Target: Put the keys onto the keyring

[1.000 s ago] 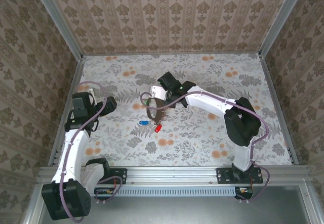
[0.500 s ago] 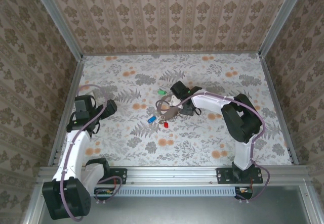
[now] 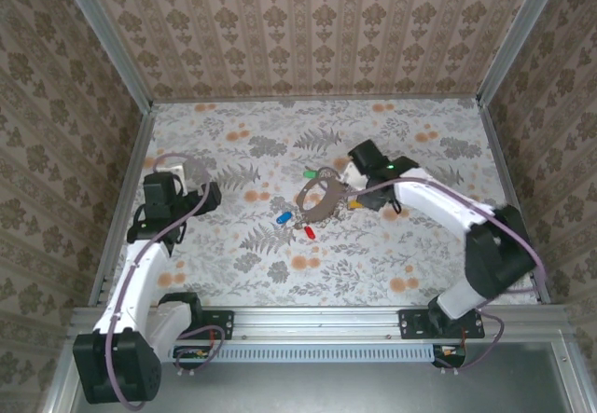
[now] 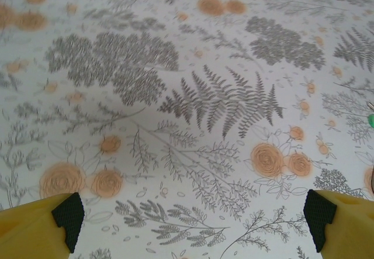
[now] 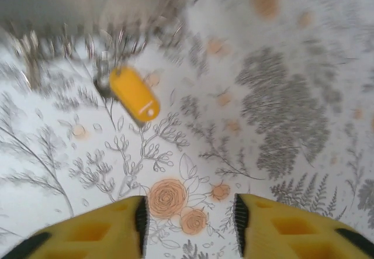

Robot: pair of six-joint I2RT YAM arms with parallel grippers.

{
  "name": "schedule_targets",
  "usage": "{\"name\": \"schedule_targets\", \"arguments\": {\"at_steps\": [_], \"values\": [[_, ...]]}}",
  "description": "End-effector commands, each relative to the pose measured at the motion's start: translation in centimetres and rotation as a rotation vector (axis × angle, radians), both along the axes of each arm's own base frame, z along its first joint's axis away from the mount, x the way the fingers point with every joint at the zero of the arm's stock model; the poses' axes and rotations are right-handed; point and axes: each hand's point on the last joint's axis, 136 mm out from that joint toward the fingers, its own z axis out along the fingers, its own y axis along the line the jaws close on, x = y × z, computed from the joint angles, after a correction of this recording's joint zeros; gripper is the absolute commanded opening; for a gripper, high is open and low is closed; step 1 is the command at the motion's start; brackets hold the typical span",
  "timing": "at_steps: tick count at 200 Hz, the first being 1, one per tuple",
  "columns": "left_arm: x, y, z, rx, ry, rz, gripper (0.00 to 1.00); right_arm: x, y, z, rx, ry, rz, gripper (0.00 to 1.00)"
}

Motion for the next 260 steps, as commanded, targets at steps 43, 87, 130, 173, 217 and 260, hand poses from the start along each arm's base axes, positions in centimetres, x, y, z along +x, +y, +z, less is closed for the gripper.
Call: {"name": "schedule_targets", "arguments": {"at_steps": [43,87,130,173,217,260], "values": [[-0.4,-0.2,10.4,0.332,-0.4,-0.09,1.0,-4.1,-0.7,23.6,0.669,-0.809,-0.018,0.99],[-0.6,-0.9,8.7,0.426,-0.527,-0.125,1.0,-5.0,-6.7,19.4,0.736,-1.013,-0.333,1.0],[0.9,-0.8,1.6,0.394,-0.461,-0.099,1.0,-1.6,-7.9,8.2,0.553,-0.843,-0.389,1.0],[4.2,1.6,-2.3,0.32,-0.389,-0.005,1.0,0.9,-10.8,2.0,0.692,-0.709,-0.482,1.0],[7.1,0.3,-3.7,0.304,-0.384,-0.075,1.0,2.9,-10.7,-0.6,0.782,-0.685,-0.488,1.0],[8.8,0.8,-6.1,0.309,-0.374,-0.079,1.0,5.9,-12.3,-2.9,0.747,-0.654,-0.584,1.0]]}}
